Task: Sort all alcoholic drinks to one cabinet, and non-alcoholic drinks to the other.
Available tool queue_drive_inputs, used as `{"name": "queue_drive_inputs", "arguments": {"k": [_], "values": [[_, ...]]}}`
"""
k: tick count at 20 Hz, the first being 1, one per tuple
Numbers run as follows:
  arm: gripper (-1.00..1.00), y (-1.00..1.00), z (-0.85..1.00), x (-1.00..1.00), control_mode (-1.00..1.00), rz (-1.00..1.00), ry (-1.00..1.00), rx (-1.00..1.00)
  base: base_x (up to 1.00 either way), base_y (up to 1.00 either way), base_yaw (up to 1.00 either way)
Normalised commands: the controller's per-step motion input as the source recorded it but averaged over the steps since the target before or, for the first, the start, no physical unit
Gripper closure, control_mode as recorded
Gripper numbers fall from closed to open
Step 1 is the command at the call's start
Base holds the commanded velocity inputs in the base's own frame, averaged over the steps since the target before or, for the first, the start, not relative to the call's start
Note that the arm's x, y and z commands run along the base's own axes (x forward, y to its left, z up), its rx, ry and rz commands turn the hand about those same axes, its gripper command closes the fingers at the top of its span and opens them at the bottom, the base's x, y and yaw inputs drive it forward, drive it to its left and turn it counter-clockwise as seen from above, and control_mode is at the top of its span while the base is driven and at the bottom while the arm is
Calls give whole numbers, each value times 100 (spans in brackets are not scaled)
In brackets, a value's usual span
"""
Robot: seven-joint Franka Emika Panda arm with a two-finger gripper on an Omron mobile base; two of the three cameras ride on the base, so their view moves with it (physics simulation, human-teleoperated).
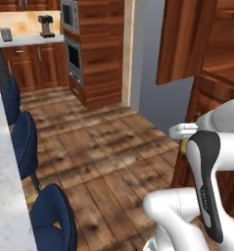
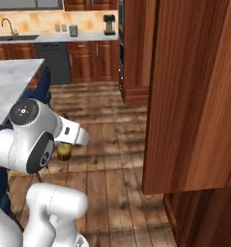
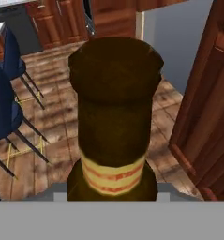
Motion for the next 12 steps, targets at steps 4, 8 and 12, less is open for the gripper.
{"name": "queue_drive_inputs", "arguments": {"k": [4,8,12], "values": [[100,0,0,0,100,0,0,0,34,-8,-65],[100,0,0,0,100,0,0,0,28,-22,-64],[100,0,0,0,100,0,0,0,59,2,-58]]}}
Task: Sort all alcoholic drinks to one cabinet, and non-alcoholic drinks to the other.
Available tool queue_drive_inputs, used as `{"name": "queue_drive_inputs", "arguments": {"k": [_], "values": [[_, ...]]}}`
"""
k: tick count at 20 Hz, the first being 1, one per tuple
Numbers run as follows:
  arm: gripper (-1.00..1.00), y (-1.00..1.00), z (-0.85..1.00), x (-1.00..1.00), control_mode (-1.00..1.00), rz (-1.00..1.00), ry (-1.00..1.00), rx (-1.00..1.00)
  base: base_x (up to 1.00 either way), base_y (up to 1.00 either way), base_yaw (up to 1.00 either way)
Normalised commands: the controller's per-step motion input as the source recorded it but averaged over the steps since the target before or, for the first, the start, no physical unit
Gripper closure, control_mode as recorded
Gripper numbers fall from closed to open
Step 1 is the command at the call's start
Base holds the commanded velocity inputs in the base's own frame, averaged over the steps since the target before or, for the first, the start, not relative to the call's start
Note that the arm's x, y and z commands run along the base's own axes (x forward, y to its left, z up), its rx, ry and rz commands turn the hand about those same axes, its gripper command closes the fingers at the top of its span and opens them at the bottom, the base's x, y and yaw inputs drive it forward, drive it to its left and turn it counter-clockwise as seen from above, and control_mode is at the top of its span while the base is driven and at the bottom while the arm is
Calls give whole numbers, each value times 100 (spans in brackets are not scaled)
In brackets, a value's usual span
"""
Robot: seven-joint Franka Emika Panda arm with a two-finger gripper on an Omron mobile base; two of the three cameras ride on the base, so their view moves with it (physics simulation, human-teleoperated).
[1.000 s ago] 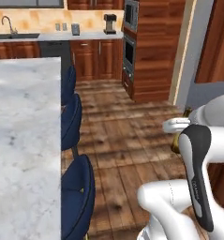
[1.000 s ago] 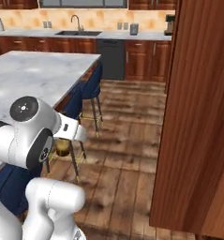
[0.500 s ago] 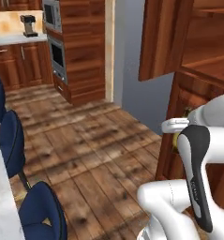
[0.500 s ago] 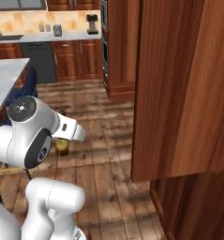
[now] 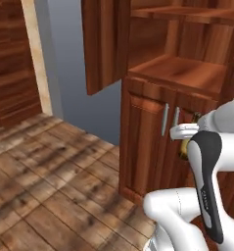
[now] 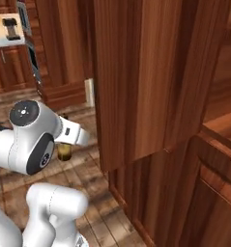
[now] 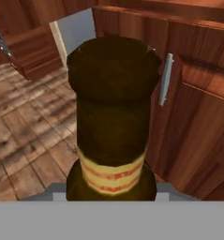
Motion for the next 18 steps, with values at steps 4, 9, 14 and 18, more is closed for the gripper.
{"name": "queue_drive_inputs", "arguments": {"k": [4,9,14,18], "values": [[100,0,0,0,100,0,0,0,88,33,-39],[100,0,0,0,100,0,0,0,66,20,-36],[100,0,0,0,100,0,0,0,25,0,-47],[100,0,0,0,100,0,0,0,46,19,-46]]}}
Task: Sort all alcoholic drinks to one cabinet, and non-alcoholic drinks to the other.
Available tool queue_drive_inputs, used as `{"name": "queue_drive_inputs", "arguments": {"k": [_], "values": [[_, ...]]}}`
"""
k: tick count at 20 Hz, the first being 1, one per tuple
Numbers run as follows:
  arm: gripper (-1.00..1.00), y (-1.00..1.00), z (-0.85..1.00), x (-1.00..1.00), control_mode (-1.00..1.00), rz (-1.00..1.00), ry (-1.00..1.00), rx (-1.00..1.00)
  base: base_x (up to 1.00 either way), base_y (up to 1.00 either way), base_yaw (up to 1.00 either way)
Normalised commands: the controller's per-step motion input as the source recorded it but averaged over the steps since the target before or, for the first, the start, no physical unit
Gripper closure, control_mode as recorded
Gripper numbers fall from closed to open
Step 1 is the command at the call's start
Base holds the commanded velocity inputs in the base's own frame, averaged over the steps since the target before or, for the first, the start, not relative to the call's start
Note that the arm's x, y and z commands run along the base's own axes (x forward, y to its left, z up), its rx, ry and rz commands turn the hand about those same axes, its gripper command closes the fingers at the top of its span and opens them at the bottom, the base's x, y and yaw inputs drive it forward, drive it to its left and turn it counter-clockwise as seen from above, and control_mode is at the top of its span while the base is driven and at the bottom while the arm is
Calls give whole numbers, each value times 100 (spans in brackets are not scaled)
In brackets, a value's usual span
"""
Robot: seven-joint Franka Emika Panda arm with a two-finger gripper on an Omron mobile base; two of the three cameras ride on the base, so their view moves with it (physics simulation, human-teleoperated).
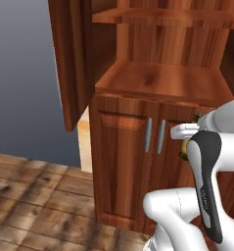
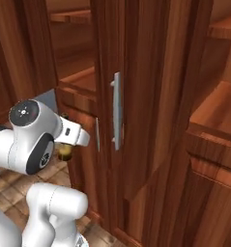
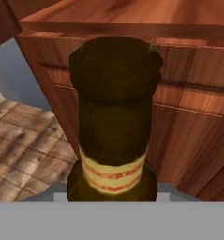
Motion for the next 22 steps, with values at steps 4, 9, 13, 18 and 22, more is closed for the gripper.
{"name": "queue_drive_inputs", "arguments": {"k": [4,9,13,18,22], "values": [[100,0,0,0,100,0,0,0,66,35,-35],[100,0,0,0,100,0,0,0,50,11,-34],[100,0,0,0,100,0,0,0,32,2,-35],[100,0,0,0,100,0,0,0,36,25,-22],[100,0,0,0,100,0,0,0,43,17,-22]]}}
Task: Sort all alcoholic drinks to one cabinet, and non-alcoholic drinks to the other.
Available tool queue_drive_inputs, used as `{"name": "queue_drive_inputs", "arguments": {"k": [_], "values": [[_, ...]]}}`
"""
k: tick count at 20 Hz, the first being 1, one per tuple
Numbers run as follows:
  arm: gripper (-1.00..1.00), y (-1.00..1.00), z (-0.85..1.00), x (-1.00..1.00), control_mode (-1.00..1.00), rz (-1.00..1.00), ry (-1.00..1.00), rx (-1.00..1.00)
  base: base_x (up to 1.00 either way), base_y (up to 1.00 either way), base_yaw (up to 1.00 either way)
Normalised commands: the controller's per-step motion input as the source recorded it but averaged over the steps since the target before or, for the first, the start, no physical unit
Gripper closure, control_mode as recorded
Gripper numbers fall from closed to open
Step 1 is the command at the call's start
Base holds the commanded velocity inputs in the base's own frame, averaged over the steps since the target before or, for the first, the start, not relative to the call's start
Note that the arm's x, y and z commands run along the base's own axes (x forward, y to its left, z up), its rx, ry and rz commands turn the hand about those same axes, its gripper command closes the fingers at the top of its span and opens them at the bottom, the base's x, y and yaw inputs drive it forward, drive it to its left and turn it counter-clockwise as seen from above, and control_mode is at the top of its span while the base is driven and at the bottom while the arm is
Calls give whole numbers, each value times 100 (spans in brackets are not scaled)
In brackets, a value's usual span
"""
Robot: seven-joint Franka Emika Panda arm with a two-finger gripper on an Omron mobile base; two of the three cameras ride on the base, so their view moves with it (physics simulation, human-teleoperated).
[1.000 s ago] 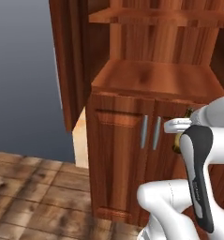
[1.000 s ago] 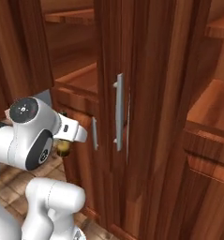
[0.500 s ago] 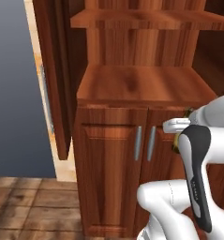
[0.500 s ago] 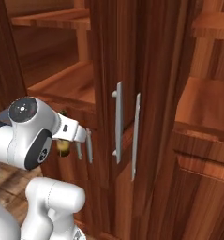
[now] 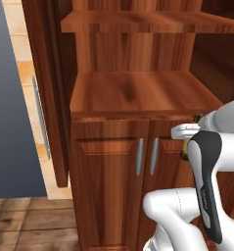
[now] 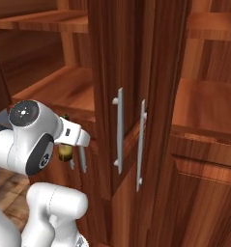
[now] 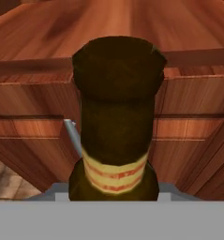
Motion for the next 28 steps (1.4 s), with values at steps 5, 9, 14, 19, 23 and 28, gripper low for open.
{"name": "queue_drive_inputs", "arguments": {"k": [5,9,14,19,23,28], "values": [[100,0,0,0,100,0,0,0,8,4,-14],[100,11,17,11,-100,0,-20,-2,0,0,0],[100,3,65,76,-100,0,-20,-5,0,0,0],[100,0,64,88,-100,-5,-1,-8,0,0,0],[100,-10,23,91,-100,-7,2,-7,0,0,0],[100,-26,0,100,-100,-6,0,-5,0,0,0]]}}
